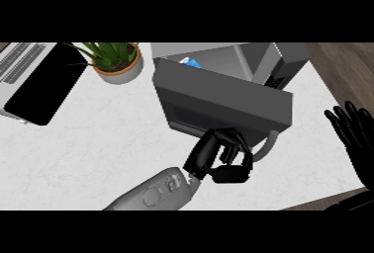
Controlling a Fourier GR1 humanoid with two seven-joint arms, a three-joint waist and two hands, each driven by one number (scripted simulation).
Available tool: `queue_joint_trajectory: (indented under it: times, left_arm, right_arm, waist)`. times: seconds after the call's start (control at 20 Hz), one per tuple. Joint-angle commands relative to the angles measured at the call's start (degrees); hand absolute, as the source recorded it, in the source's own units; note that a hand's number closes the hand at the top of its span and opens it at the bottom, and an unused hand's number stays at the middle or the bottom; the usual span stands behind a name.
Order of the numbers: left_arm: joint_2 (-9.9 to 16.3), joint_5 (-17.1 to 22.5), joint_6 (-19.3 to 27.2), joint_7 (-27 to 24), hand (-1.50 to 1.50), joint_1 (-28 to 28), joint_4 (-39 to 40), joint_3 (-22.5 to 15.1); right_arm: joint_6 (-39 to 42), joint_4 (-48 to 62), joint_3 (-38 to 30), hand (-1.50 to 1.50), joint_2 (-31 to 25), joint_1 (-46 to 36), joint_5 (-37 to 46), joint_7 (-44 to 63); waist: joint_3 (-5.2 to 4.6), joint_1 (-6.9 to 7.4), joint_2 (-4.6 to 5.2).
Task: Pick up the milk, place it into the microwave and close the microwave
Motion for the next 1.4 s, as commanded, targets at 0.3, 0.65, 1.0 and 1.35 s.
queue_joint_trajectory:
  times: [0.3,0.65,1.0,1.35]
  left_arm:
    - [-0.4,9.1,4.9,0.2,1.5,-9.6,7.0,5.0]
    - [-0.4,16.4,4.5,-4.7,1.5,-13.1,8.5,12.1]
    - [-0.4,19.9,3.6,-8.9,1.5,-15.2,12.8,13.7]
    - [-0.4,22.6,2.9,-12.2,1.5,-15.8,13.9,13.5]
  right_arm:
    - [3.2,-4.2,0.0,-1.5,-2.0,-1.1,-6.3,3.9]
    - [3.6,-5.9,0.3,-1.5,-2.9,-2.5,-9.0,6.3]
    - [4.8,-6.8,-0.5,-1.5,-4.5,-2.8,-12.1,7.8]
    - [4.9,-8.5,-0.9,-1.5,-6.1,-4.5,-14.2,9.7]
  waist:
    - [0.06,-4.52,1.3]
    - [-0.21,-5.75,2.48]
    - [0.04,-7.31,3.05]
    - [-0.01,-7.71,3.19]
